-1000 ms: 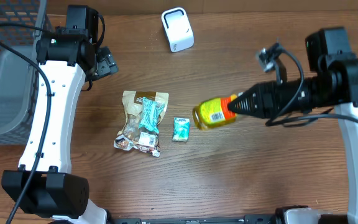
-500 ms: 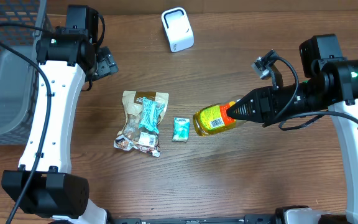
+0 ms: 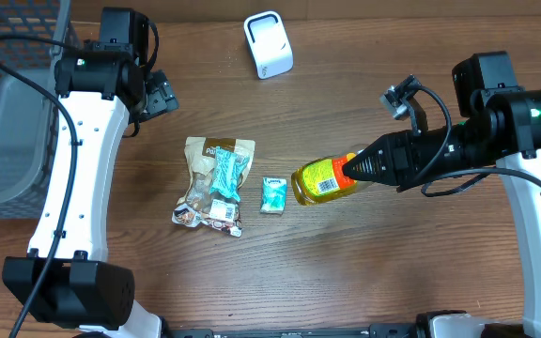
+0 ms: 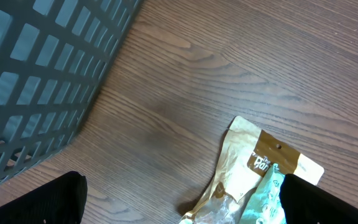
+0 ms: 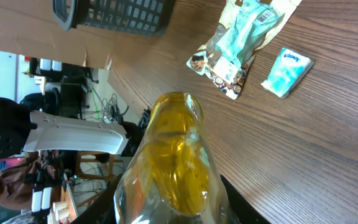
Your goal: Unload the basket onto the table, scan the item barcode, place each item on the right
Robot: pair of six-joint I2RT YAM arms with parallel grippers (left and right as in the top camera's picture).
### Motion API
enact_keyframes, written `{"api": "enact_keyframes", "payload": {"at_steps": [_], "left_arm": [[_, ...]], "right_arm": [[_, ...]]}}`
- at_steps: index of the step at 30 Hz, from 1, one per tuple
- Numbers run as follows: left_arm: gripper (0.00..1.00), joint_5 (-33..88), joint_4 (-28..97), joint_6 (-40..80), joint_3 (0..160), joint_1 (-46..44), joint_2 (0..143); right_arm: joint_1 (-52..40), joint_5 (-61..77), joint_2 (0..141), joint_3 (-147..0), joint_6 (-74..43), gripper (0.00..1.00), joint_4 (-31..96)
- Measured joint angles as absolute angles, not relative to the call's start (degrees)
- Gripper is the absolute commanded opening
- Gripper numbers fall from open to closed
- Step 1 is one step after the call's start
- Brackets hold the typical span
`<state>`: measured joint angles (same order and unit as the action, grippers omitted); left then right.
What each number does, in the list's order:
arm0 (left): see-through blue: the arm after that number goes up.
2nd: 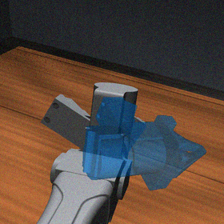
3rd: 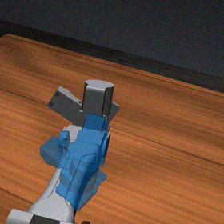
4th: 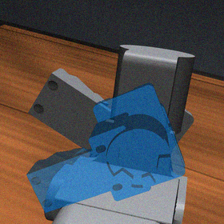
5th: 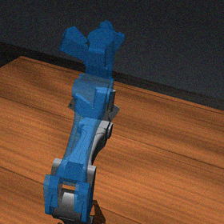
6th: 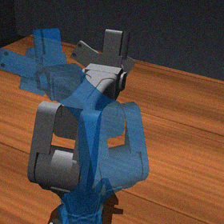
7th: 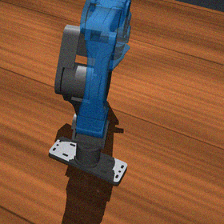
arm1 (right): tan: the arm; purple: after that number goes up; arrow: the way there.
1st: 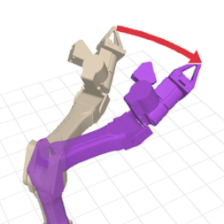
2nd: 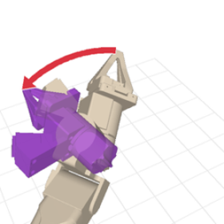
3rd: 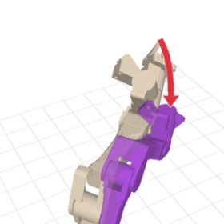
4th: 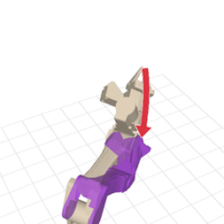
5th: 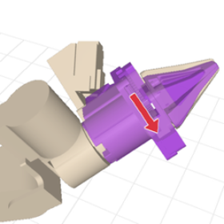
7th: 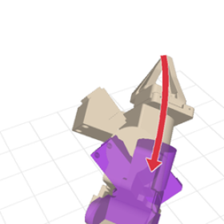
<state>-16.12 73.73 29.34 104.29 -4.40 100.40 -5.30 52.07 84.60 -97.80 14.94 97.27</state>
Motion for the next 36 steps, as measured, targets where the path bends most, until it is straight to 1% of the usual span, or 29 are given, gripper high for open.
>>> {"api": "enact_keyframes", "payload": {"at_steps": [36], "left_arm": [[1.00,-16.12,73.76,29.34,104.29,-4.40,100.40]], "right_arm": [[-5.30,51.62,84.60,-97.80,16.53,0.16,96.60]]}}
